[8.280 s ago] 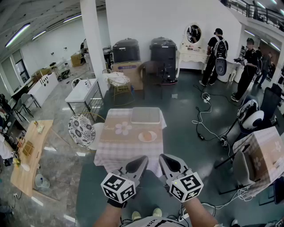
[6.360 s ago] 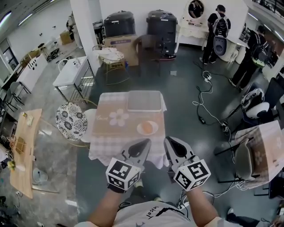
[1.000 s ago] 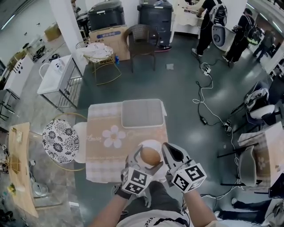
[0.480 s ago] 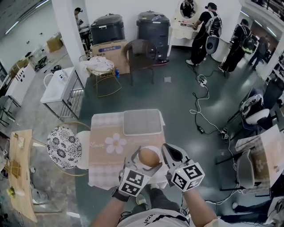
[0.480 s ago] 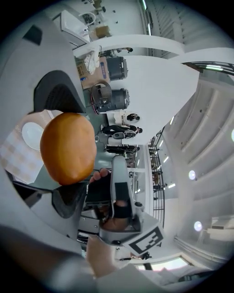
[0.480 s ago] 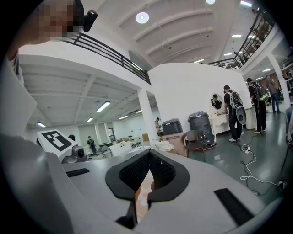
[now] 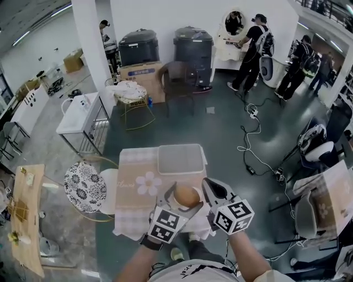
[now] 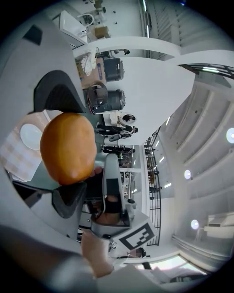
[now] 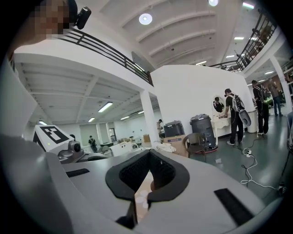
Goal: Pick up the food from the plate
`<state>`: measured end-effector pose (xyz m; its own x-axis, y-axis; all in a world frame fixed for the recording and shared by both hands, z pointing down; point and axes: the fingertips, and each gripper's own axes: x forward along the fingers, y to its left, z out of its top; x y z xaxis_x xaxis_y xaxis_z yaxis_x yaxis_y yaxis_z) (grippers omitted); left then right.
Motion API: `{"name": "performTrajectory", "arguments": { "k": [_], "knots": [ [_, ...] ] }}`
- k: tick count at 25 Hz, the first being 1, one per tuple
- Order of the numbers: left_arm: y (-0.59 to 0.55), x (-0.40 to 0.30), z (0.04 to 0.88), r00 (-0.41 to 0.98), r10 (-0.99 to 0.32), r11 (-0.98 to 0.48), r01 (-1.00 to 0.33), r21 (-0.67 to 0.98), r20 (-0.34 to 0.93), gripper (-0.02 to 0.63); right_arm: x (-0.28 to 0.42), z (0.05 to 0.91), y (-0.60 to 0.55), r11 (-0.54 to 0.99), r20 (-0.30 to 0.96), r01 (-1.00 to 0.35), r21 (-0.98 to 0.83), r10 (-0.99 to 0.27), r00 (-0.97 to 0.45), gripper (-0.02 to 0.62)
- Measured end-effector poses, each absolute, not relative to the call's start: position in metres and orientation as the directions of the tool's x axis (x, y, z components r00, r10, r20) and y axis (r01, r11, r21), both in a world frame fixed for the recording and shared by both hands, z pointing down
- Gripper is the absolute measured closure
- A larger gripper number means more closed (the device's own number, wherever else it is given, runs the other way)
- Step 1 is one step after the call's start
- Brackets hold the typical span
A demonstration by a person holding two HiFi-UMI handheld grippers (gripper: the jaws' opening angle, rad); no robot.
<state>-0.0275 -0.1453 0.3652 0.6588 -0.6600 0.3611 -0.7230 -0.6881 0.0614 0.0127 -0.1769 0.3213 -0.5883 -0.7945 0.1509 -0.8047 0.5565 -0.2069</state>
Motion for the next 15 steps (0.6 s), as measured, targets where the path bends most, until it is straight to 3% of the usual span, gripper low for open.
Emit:
{"name": "performTrajectory", "arguments": {
  "k": [15],
  "knots": [
    [-0.153,-0.04,0.352,0.633,-0.695,-0.655,-0.753,0.061,0.341,0.145,0.004,0.308,-0.183,0.583,0.135,-0.794,-0.173,-0.784,-0.605,0.583]
  ]
}}
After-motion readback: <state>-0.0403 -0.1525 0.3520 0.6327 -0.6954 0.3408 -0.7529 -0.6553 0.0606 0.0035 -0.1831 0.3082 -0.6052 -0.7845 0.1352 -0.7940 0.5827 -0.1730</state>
